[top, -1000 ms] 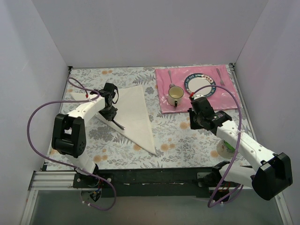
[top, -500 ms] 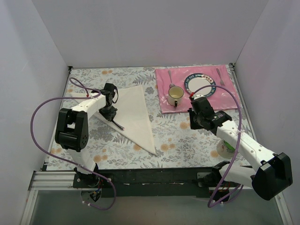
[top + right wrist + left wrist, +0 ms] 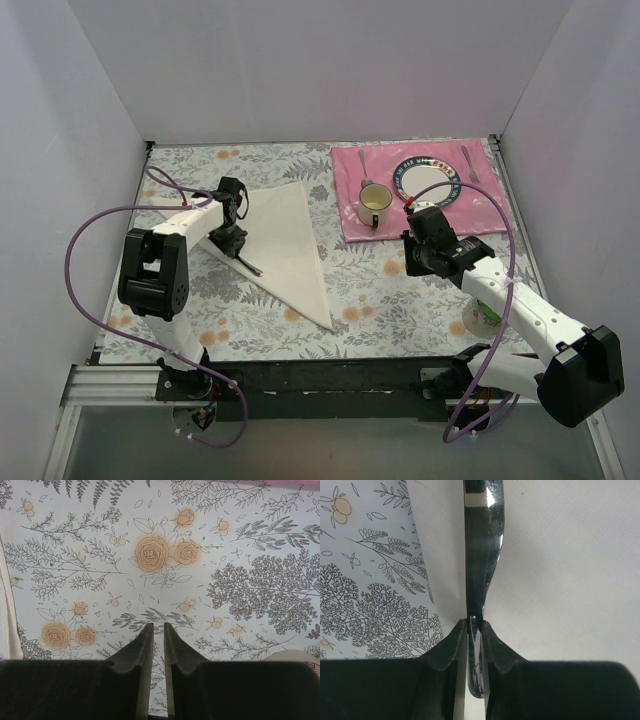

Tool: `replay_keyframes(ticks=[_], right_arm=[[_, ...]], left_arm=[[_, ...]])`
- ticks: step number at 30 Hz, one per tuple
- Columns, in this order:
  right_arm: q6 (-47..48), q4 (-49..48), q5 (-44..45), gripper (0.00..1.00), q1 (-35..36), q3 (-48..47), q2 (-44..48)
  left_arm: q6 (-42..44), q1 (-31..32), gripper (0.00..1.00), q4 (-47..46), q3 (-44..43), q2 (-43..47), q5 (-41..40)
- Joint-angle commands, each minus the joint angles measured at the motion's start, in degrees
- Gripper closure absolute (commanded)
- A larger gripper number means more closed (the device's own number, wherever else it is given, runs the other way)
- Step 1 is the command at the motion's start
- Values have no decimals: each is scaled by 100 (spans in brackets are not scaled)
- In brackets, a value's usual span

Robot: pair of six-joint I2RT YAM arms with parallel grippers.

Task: Fold the napkin, place the utensils inside, and roll it up
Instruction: Place the utensil onto the napkin

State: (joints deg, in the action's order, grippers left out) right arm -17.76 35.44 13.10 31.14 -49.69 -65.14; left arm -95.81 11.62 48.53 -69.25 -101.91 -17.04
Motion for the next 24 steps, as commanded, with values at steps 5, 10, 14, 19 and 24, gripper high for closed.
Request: replay_keyframes(ticks=[5,10,14,19,24], right_arm=[[62,-81,34,79,-20,21,-33],[53,-99,26,79,-20,30,-60],[62,-108,8,79,-20,21,-69],[62,-116,8,79,-20,30,-86],[62,-134,-10,79,-20,39,-95]], left_arm=[[106,-116,100,-177,26,101,-10],[54,-160,100,-134,17,57,7],[1,-204,100,-151,35,-22,51],[-69,-221,100,-125,26,-92,78],[-140,-221,100,-125,8,-145,86]])
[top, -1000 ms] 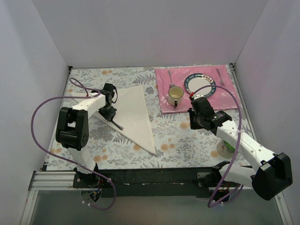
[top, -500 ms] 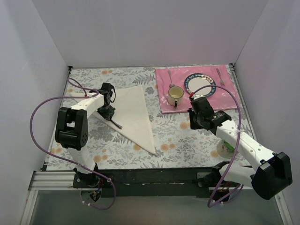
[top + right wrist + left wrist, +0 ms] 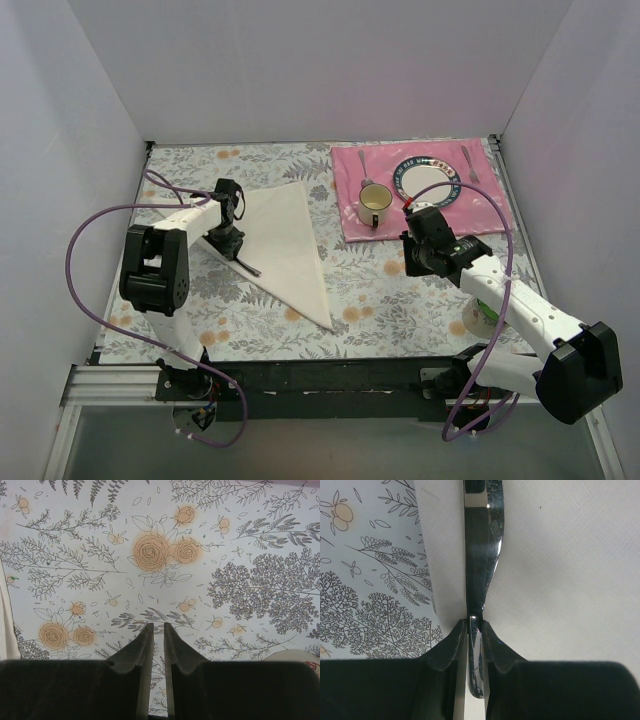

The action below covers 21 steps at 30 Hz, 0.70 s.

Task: Fold the napkin, place the utensils inside, and roll it up
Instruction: Place the utensil onto the napkin

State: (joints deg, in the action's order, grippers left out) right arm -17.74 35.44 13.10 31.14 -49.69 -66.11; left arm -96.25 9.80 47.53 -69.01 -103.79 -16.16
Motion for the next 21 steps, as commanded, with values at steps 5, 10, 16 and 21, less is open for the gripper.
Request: replay_keyframes(ticks=[5,10,16,21], right_arm=[[60,-143,-18,79,-28,65,10],[60,-160,-36,79,-28,82,36],[60,-178,-45,79,-20,118,63],[69,-187,-54,79,-29,100,37]], left_arm=[[-140,-57,100,11,-7,43,-1],[-166,-75,100,11,-16,34,43],[-149,-75,84,55,-77,34,78],[-79,-75,69,142,-234,209,140]])
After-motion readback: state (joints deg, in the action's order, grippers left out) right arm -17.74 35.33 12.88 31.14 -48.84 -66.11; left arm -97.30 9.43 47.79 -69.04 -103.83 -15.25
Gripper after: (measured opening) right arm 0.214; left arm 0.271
